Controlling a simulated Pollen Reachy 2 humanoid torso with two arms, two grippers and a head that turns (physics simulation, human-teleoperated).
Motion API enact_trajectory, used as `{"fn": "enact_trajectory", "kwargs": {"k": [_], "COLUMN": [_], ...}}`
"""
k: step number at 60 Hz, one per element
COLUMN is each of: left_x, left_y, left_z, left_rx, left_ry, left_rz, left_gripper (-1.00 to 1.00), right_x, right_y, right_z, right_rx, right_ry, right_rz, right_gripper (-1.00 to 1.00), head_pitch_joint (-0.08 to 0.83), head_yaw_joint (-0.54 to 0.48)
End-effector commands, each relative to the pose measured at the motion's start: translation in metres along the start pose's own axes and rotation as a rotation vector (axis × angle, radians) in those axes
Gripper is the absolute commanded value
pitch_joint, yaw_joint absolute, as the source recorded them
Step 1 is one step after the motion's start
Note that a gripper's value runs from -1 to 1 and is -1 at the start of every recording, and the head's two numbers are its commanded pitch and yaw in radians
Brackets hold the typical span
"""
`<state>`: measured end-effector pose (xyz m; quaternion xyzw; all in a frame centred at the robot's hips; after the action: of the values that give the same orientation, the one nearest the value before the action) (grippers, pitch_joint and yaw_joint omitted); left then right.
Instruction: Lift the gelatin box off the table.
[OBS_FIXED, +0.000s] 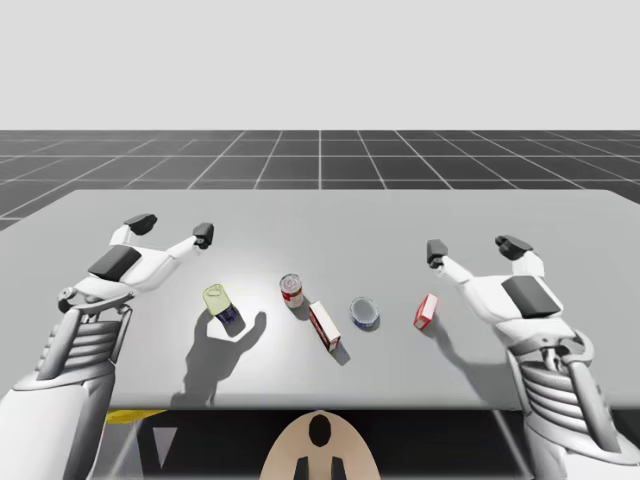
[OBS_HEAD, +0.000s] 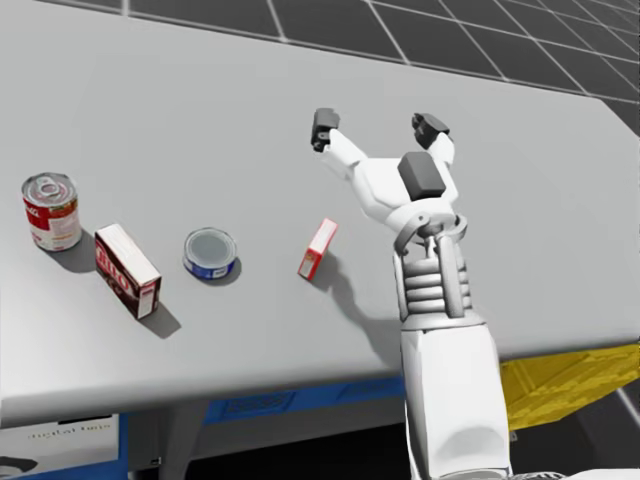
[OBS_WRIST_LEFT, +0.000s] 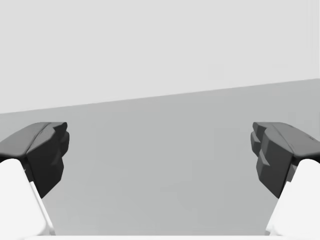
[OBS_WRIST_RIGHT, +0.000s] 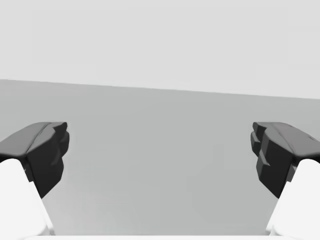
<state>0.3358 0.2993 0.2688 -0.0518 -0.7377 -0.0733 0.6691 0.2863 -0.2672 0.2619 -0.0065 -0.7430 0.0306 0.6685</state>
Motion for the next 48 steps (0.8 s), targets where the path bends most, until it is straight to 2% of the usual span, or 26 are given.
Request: {"fn": "enact_trajectory", "kwargs": {"k": [1, 3, 5, 7, 10, 15, 18, 25, 29, 33, 38, 48], "left_x": [-0.001, -0.001, -0.002, -0.002, -0.003, -0.003, -0.004, -0.005, -0.005, -0.006, -0.006, -0.006], "left_y": [0.000, -0.001, -0.001, -0.001, -0.002, -0.003, -0.003, -0.004, -0.004, -0.004, -0.005, -0.005], "left_z": [0.000, 0.000, 0.000, 0.000, -0.001, -0.002, -0.002, -0.003, -0.003, -0.003, -0.003, -0.004], "left_rx": [0.001, 0.001, 0.001, 0.000, -0.001, -0.002, -0.002, -0.003, -0.003, -0.002, 0.000, 0.002], "left_ry": [0.006, 0.006, 0.007, 0.008, 0.009, 0.011, 0.012, 0.015, 0.016, 0.016, 0.017, 0.016], "left_rz": [-0.001, -0.001, -0.001, -0.002, -0.005, -0.007, -0.007, -0.011, -0.012, -0.012, -0.013, -0.015], "left_gripper": [-1.00, -1.00, -1.00, -1.00, -1.00, -1.00, -1.00, -1.00, -1.00, -1.00, -1.00, -1.00], "right_x": [-0.003, -0.006, -0.011, -0.016, -0.023, -0.035, -0.041, -0.065, -0.078, -0.089, -0.102, -0.114], "right_y": [0.000, 0.000, -0.001, -0.003, -0.009, -0.018, -0.021, -0.031, -0.037, -0.043, -0.048, -0.053], "right_z": [0.034, 0.039, 0.046, 0.056, 0.065, 0.074, 0.077, 0.079, 0.077, 0.075, 0.072, 0.060], "right_rx": [0.146, 0.174, 0.220, 0.279, 0.340, 0.383, 0.392, 0.432, 0.430, 0.442, 0.489, 0.547], "right_ry": [0.000, -0.004, -0.012, 0.004, 0.024, 0.047, 0.060, 0.108, 0.121, 0.131, 0.163, 0.188], "right_rz": [-0.018, -0.024, -0.011, 0.039, 0.078, 0.106, 0.096, 0.105, 0.129, 0.134, 0.101, 0.069], "right_gripper": [-1.00, -1.00, -1.00, -1.00, -1.00, -1.00, -1.00, -1.00, -1.00, -1.00, -1.00, -1.00], "head_pitch_joint": [0.718, 0.720, 0.720, 0.721, 0.721, 0.719, 0.720, 0.719, 0.719, 0.719, 0.719, 0.717], "head_yaw_joint": [-0.40, -0.40, -0.40, -0.41, -0.41, -0.42, -0.42, -0.42, -0.42, -0.42, -0.42, -0.42]}}
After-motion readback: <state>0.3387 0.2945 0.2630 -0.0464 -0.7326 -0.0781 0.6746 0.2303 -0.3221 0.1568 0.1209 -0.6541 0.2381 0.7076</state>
